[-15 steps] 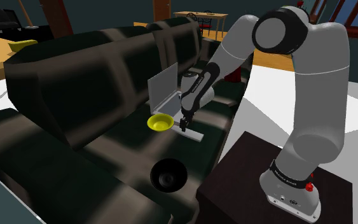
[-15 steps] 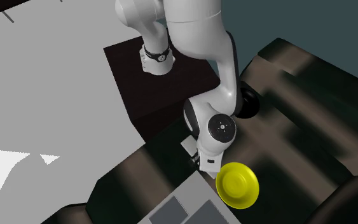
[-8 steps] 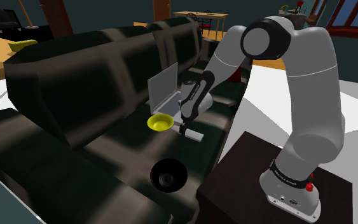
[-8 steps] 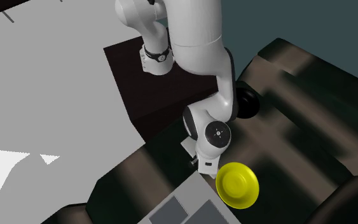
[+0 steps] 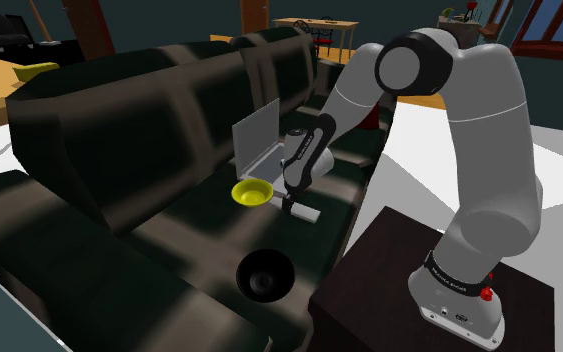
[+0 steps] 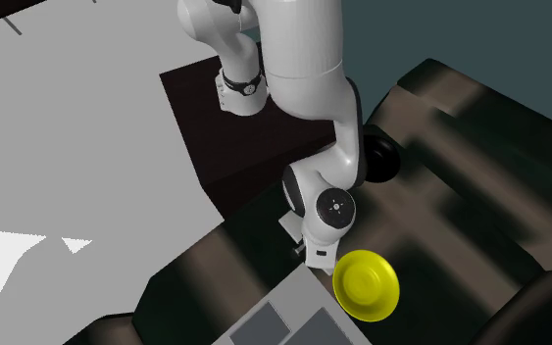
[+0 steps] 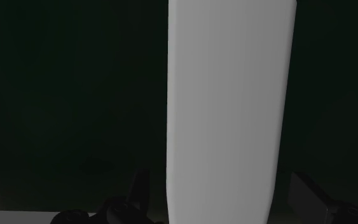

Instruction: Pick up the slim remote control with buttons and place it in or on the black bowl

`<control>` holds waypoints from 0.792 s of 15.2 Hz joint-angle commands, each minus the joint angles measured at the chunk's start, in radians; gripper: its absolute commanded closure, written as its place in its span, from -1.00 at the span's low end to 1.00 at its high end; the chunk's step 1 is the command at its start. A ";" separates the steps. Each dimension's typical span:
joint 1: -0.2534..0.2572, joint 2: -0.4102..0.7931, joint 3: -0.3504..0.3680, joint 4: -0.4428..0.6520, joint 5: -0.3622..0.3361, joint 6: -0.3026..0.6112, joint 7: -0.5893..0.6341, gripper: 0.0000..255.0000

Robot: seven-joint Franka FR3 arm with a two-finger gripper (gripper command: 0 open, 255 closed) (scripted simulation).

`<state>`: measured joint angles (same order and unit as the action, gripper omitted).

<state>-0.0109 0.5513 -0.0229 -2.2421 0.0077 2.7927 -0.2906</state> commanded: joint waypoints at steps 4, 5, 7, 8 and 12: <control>0.000 0.000 0.000 0.000 0.000 0.000 0.000 1.00; 0.000 0.000 0.000 0.000 0.000 0.000 0.000 1.00; 0.000 0.000 0.000 0.000 0.000 0.000 0.000 1.00; 0.000 0.000 0.000 0.000 0.000 0.000 0.000 1.00; 0.001 -0.028 -0.001 -0.009 -0.001 -0.019 0.000 1.00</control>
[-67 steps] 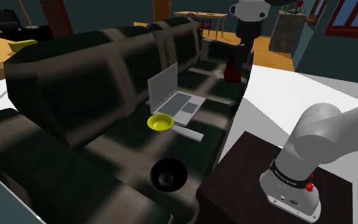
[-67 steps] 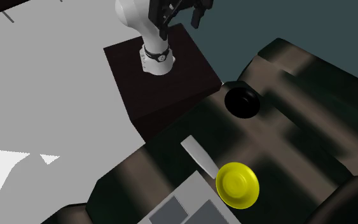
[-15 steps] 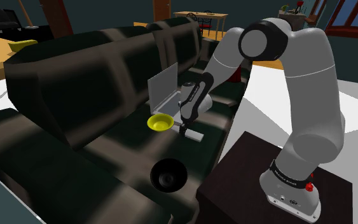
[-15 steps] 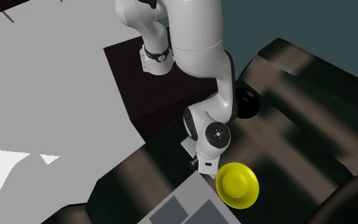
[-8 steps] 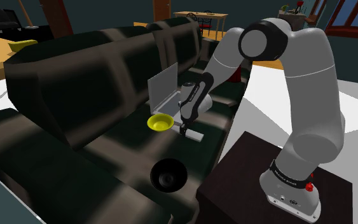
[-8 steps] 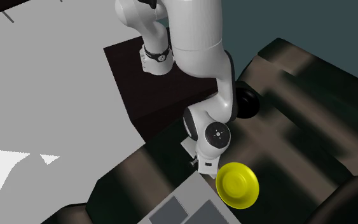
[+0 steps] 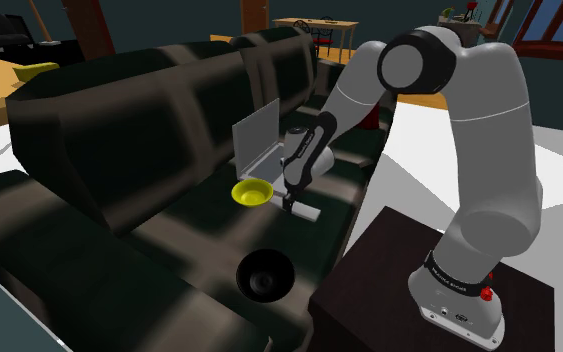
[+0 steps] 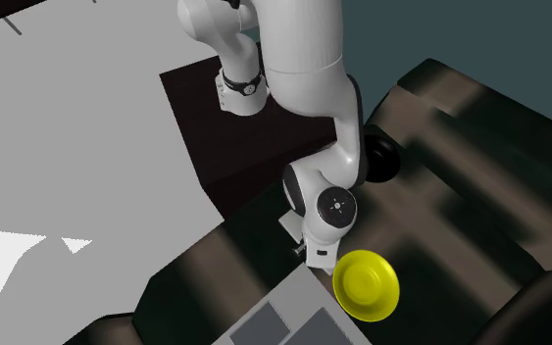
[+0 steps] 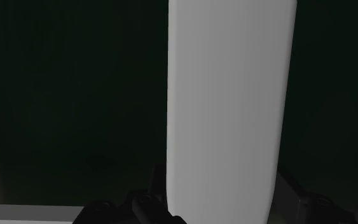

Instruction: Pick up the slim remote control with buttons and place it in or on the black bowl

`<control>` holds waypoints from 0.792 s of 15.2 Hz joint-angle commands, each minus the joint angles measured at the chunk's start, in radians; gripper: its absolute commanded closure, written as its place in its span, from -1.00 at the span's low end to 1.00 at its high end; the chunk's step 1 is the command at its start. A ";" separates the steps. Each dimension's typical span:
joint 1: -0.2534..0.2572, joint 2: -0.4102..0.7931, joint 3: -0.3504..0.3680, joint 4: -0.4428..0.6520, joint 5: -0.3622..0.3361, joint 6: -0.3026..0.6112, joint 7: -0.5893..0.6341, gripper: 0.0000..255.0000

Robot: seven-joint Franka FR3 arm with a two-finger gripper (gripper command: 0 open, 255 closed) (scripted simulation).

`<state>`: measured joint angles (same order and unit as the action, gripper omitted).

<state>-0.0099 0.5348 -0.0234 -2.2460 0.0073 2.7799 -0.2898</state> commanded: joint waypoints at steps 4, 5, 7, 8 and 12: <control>0.001 -0.066 -0.002 -0.019 -0.002 -0.047 0.000 1.00; 0.001 -0.079 -0.003 -0.022 -0.002 -0.057 0.000 1.00; 0.002 -0.106 -0.003 -0.028 -0.003 -0.078 0.001 1.00; 0.002 -0.119 -0.004 -0.030 -0.004 -0.089 0.001 1.00; 0.004 -0.171 -0.005 -0.037 -0.005 -0.133 0.002 1.00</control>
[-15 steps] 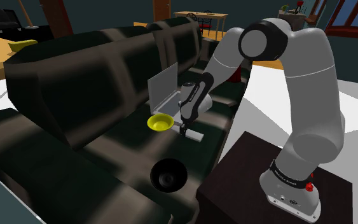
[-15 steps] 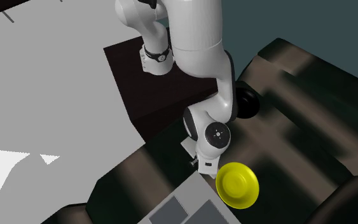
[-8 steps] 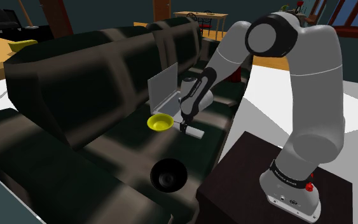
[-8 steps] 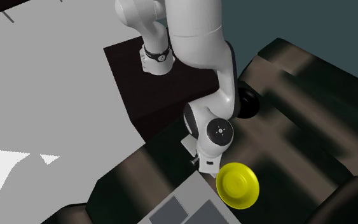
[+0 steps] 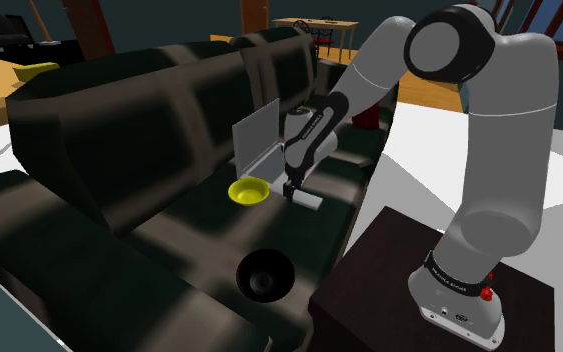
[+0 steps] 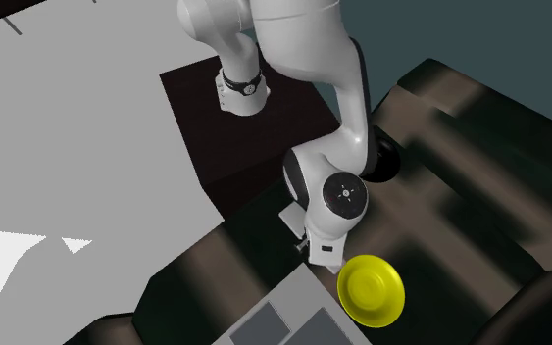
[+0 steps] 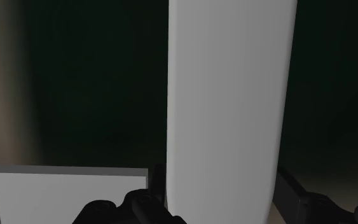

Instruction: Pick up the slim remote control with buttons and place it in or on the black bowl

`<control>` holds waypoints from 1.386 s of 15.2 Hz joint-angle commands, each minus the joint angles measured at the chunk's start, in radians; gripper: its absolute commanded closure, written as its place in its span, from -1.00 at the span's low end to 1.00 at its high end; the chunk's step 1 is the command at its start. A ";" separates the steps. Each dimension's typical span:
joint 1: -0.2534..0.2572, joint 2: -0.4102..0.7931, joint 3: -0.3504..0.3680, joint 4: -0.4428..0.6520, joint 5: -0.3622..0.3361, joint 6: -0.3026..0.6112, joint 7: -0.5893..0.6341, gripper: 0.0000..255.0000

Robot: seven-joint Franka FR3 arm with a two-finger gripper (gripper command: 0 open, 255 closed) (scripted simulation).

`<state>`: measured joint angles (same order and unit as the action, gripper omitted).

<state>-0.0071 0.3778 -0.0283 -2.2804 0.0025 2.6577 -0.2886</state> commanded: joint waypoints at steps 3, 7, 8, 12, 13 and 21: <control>0.002 -0.051 -0.001 -0.006 -0.002 -0.045 0.002 1.00; 0.002 -0.100 -0.002 -0.007 -0.004 -0.093 0.003 1.00; 0.003 -0.111 -0.003 -0.007 -0.005 -0.104 0.003 1.00; 0.050 -0.162 0.017 -0.066 -0.015 -0.097 0.079 1.00; 0.066 -0.174 0.025 -0.083 -0.018 -0.091 0.105 1.00; 0.194 -0.243 0.100 -0.183 -0.038 -0.063 0.324 1.00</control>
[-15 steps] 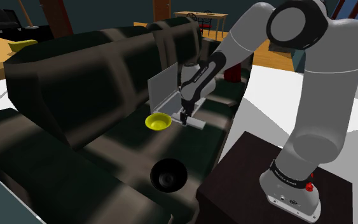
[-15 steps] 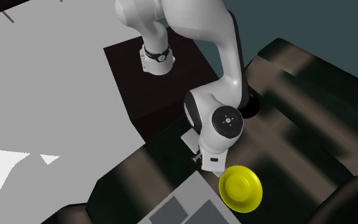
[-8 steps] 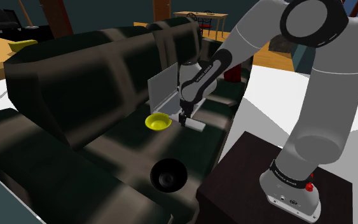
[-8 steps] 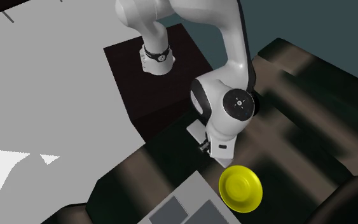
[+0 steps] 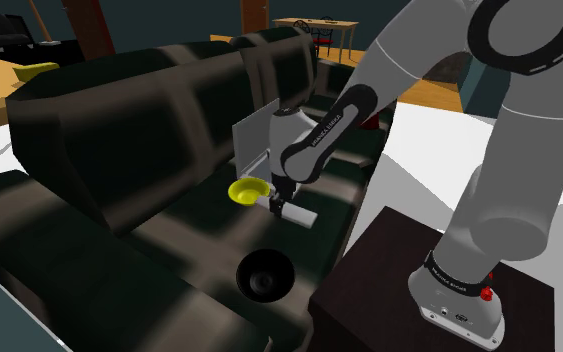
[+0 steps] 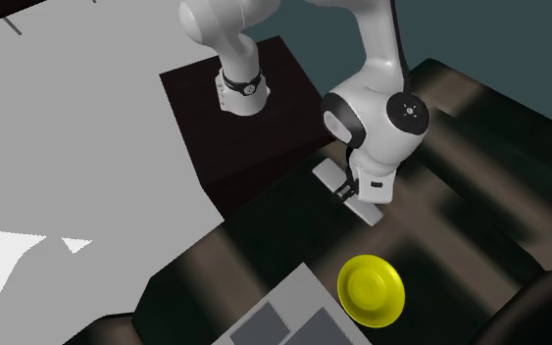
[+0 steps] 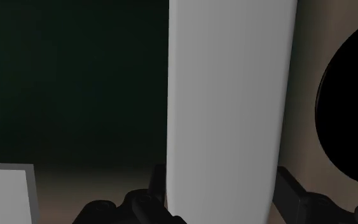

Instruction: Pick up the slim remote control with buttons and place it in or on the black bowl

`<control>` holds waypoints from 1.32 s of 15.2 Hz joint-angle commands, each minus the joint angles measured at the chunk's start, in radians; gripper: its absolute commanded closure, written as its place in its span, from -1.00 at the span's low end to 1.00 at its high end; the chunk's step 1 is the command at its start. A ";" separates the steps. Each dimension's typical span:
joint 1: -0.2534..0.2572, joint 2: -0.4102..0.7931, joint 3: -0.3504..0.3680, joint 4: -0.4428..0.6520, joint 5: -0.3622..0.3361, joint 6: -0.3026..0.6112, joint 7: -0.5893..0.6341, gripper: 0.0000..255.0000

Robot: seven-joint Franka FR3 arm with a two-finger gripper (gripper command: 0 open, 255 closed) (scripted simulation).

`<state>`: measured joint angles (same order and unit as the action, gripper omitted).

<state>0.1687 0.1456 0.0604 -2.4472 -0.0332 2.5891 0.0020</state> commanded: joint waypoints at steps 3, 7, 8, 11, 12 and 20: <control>0.067 -0.023 0.044 -0.034 -0.008 0.009 0.120 1.00; 0.133 -0.028 0.088 -0.040 -0.016 0.009 0.236 1.00; 0.149 -0.027 0.100 -0.039 -0.018 0.008 0.266 1.00; 0.198 -0.019 0.133 -0.027 -0.027 0.003 0.355 1.00; 0.215 -0.015 0.143 -0.021 -0.031 0.000 0.385 1.00; 0.240 0.072 0.139 -0.013 -0.076 0.076 0.446 1.00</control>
<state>0.4068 0.2024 0.2022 -2.4605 -0.1013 2.6499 0.4417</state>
